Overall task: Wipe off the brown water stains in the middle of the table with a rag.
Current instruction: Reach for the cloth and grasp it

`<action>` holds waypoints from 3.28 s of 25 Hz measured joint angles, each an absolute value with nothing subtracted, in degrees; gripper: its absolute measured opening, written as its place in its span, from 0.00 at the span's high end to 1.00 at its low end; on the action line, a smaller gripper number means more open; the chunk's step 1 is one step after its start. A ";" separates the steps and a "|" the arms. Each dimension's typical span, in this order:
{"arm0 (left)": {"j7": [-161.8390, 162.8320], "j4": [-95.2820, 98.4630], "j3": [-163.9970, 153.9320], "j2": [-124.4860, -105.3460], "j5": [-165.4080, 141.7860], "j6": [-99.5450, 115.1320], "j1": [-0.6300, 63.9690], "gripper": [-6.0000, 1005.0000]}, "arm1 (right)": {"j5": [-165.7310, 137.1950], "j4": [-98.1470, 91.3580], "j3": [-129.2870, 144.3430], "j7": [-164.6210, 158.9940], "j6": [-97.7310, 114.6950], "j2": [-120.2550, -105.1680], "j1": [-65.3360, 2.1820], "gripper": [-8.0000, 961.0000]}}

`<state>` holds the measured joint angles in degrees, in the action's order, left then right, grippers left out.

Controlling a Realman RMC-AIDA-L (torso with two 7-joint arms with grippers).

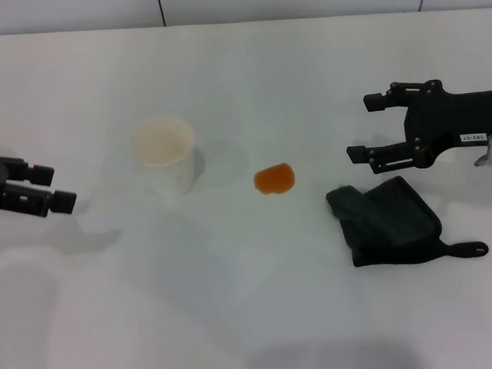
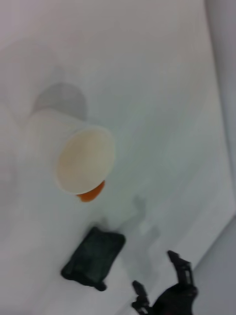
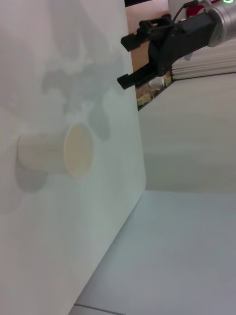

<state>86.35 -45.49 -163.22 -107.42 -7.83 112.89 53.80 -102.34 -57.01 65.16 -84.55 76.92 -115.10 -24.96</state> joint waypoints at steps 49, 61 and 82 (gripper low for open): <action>71.19 -44.14 -163.13 -113.90 1.79 106.45 45.53 0.11 | -118.96 -65.15 64.87 -96.26 81.43 -114.62 -26.10 0.09; 67.24 -44.12 -163.12 -115.23 7.83 104.71 42.02 0.11 | -123.01 -66.49 64.86 -100.34 84.59 -113.85 -27.03 0.09; 68.62 -44.38 -163.12 -114.62 10.13 104.86 42.73 0.11 | -135.27 -75.09 70.29 -115.94 95.72 -115.23 -32.36 0.09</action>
<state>68.62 -44.38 -163.12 -114.62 10.13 104.86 42.73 -135.27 -75.09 70.29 -115.94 95.72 -115.23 -32.36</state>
